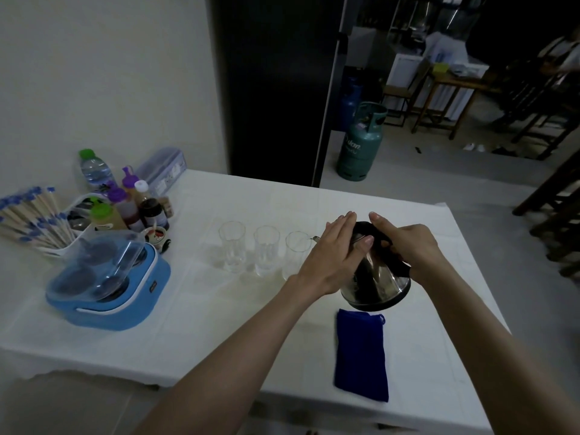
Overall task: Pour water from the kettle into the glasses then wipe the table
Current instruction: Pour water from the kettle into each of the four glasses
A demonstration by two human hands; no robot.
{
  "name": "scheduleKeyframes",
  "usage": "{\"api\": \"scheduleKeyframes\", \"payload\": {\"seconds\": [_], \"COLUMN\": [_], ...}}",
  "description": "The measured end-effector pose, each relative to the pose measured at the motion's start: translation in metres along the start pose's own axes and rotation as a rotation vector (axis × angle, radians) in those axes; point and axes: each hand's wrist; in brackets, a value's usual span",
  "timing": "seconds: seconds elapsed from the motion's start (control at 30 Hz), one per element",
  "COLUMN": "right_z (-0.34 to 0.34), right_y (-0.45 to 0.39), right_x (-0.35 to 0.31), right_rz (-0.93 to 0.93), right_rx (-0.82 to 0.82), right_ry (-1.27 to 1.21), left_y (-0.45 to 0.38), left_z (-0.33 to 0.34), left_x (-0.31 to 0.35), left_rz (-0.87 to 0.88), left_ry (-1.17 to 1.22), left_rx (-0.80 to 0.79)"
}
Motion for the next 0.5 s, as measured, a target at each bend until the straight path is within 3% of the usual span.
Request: {"api": "scheduleKeyframes", "payload": {"seconds": [0.5], "right_z": [0.0034], "right_y": [-0.0023], "right_x": [-0.0025], "right_rz": [-0.003], "right_rx": [0.011], "right_ry": [0.009], "left_y": [-0.0007], "left_z": [-0.0035], "left_x": [-0.0025], "left_rz": [-0.004], "left_ry": [-0.014], "left_rx": [0.002]}}
Point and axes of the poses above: each hand's wrist, its own y-axis away from the middle knuckle, its own z-axis out of the palm, x = y × z, and after that the axes turned 7 degrees about z, right-handed
